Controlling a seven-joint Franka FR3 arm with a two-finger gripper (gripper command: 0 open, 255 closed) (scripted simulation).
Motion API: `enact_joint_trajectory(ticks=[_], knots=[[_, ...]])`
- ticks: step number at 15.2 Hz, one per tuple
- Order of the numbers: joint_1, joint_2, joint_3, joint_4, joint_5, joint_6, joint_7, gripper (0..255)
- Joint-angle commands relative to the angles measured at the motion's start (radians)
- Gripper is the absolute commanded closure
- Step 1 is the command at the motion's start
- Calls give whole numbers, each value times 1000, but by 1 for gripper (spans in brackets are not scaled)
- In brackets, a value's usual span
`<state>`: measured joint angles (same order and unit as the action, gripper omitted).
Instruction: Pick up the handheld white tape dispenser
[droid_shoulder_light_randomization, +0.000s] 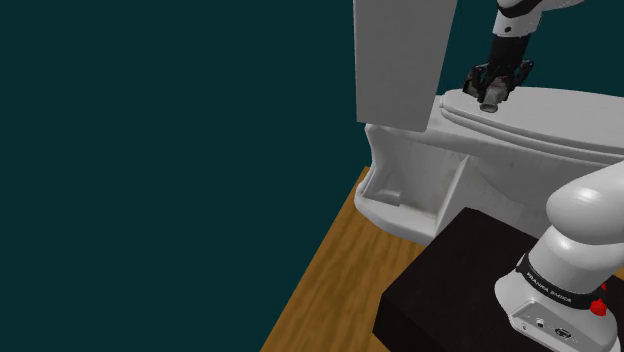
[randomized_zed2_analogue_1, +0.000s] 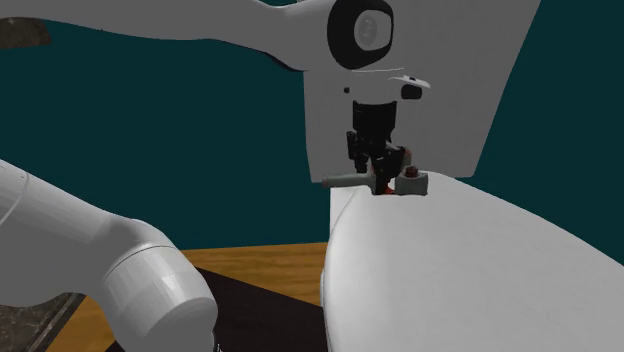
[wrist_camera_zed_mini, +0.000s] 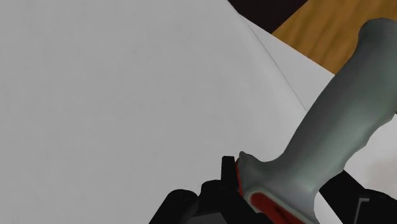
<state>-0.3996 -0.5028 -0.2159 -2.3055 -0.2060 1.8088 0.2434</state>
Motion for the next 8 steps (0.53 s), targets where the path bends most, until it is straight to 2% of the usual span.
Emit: enact_joint_trajectory(ticks=[1,8], knots=[[1,-3,3,23,2,-25,-2,255],[4,2,11,120,10,-118,-12,255]])
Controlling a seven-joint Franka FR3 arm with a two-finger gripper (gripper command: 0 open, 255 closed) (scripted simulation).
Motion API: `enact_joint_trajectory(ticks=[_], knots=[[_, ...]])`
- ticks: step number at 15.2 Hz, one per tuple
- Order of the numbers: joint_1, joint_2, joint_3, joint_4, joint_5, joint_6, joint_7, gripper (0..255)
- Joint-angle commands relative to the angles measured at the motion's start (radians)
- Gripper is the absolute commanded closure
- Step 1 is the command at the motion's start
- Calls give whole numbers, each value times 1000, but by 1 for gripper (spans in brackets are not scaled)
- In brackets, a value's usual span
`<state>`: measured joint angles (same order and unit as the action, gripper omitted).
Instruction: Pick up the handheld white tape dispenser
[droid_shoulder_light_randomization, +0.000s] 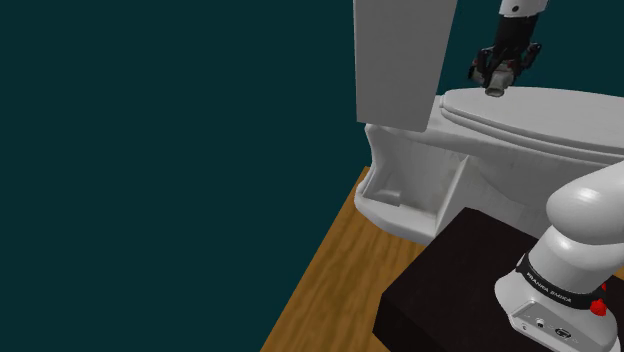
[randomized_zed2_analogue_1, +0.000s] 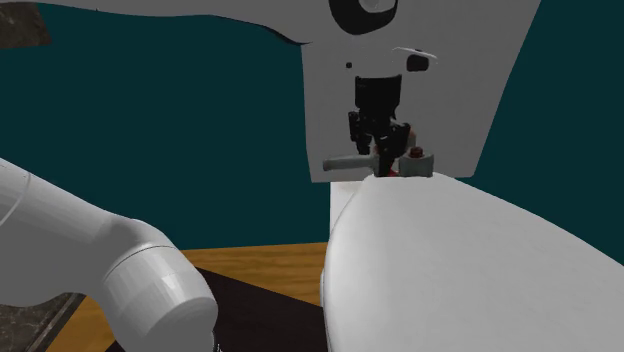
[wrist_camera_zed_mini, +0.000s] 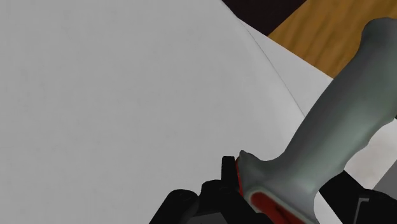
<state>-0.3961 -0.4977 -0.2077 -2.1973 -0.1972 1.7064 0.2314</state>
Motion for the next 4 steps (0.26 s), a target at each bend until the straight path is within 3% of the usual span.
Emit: enact_joint_trajectory(ticks=[1,4], knots=[[1,-2,4,27,2,-28,-1,255],[2,0,5,44,3,-43,-3,255]])
